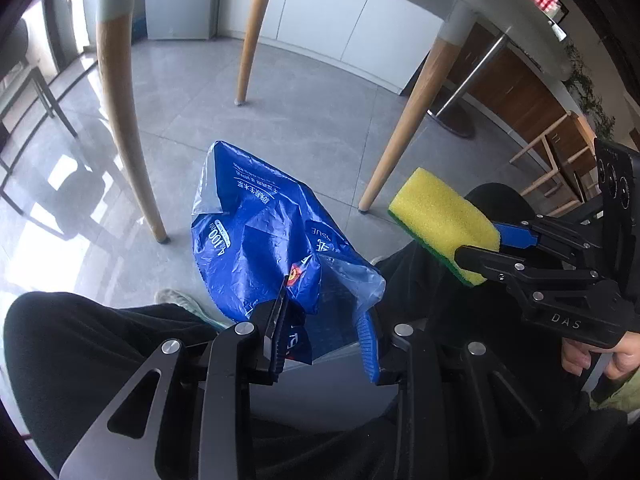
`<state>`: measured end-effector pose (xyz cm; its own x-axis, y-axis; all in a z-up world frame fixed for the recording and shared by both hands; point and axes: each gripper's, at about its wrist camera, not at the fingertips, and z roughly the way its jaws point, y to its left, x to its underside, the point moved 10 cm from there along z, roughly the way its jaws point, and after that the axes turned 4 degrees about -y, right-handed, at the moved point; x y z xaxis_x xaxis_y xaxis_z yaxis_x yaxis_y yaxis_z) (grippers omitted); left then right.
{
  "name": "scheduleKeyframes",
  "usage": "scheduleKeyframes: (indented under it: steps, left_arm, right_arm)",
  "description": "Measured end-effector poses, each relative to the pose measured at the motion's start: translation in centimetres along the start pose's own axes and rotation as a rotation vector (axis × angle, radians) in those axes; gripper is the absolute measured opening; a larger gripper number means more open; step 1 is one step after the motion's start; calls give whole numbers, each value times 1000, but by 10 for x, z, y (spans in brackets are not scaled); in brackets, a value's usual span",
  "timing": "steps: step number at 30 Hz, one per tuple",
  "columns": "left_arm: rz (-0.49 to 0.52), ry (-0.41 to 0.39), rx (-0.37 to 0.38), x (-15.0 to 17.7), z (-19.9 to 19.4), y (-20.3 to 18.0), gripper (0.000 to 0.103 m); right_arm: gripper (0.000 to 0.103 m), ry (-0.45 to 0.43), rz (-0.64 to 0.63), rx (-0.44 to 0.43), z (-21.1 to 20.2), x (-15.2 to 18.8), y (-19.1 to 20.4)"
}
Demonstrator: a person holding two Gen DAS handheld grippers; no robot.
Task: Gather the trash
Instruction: 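Carry the blue bag and yellow sponge down over the wastebasket, then open both tools to drop the blue bag and sponge into the wastebasket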
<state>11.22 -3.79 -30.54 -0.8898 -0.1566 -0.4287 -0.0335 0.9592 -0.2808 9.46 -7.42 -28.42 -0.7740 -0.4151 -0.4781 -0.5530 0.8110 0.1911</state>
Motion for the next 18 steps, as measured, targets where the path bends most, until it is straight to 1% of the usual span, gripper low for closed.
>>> scheduleKeyframes:
  steps: [2, 4, 5, 7, 9, 14, 18]
  left_arm:
    - [-36, 40, 28, 1, 13, 3, 29]
    - [-73, 64, 50, 0, 23, 8, 29]
    - [-96, 60, 48, -3, 27, 13, 29]
    - [-121, 53, 21, -7, 37, 26, 29]
    - [-147, 66, 22, -11, 48, 32, 29]
    - [-164, 122, 6, -12, 82, 40, 29]
    - [-183, 171, 17, -12, 108, 44, 29]
  right_arm:
    - [40, 35, 21, -1, 17, 1, -4]
    - [40, 62, 47, -16, 30, 1, -3]
    - [40, 75, 56, -12, 37, 1, -4]
    - [40, 111, 84, 5, 54, 2, -9]
    - [40, 133, 114, -1, 67, 0, -10]
    - [40, 192, 142, 19, 108, -3, -16]
    - [41, 233, 163, 51, 144, -6, -24]
